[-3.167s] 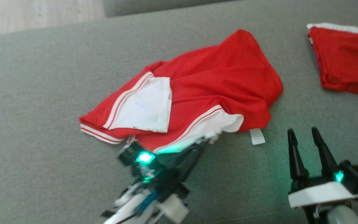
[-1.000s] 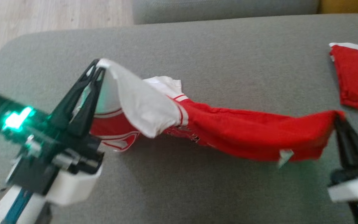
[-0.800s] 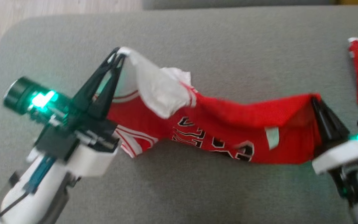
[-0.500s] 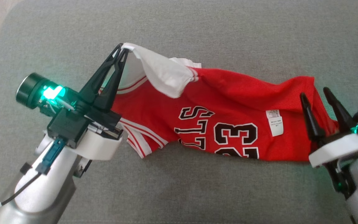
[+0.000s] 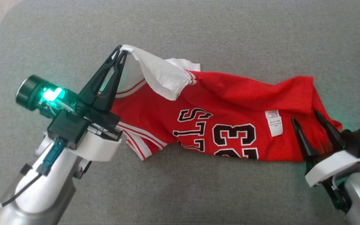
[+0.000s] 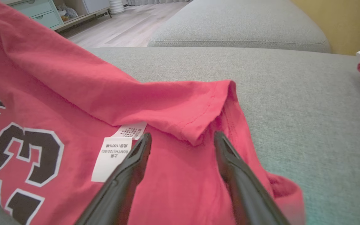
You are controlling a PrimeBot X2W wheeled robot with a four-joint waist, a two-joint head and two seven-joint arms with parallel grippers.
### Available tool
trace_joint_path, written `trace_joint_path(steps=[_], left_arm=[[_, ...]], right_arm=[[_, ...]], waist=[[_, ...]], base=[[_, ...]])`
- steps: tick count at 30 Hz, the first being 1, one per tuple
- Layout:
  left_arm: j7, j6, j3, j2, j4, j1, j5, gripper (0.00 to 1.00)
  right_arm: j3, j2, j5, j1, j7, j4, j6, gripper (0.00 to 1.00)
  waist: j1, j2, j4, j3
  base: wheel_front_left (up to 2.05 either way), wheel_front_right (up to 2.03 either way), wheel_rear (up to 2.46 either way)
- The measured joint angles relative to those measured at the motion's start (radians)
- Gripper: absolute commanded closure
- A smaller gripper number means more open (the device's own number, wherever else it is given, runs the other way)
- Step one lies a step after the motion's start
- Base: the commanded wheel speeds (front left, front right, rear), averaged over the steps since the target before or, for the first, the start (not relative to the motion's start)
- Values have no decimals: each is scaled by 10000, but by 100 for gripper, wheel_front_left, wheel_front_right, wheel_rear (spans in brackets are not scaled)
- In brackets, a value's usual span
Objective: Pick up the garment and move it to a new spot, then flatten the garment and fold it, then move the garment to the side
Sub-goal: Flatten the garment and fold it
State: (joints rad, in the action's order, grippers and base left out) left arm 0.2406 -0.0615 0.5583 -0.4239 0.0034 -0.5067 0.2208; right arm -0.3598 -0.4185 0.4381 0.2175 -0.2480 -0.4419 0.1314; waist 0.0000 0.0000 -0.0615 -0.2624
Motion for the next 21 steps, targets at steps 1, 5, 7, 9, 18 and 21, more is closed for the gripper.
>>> trace_joint_path(steps=[1,5,7,9,18,21], left_arm=[[0,0,19,2,35,-1,0,100],[2,13,221,23,127,-8,0,100],[27,13,219,17,123,-10,0,100],[29,13,219,13,121,-11,0,100],[-13,2,224,-50,17,-13,0,100],[-15,0,224,-65,-50,-13,0,100]], right_arm=[[-84,-2,42,68,0,-84,0,0],[-192,10,284,183,0,-493,0,6],[-165,35,286,184,0,-499,0,7],[-142,84,282,185,0,-495,0,14],[144,337,0,195,0,-539,0,67],[194,349,-50,205,0,-573,0,100]], waist=[[0,0,-18,12],[0,0,-133,73],[-1,0,-162,80],[0,0,-169,81],[-1,0,-187,76],[0,0,-197,58]], base=[[0,0,0],[0,0,0],[0,0,0],[0,0,0],[0,0,0],[0,0,0]])
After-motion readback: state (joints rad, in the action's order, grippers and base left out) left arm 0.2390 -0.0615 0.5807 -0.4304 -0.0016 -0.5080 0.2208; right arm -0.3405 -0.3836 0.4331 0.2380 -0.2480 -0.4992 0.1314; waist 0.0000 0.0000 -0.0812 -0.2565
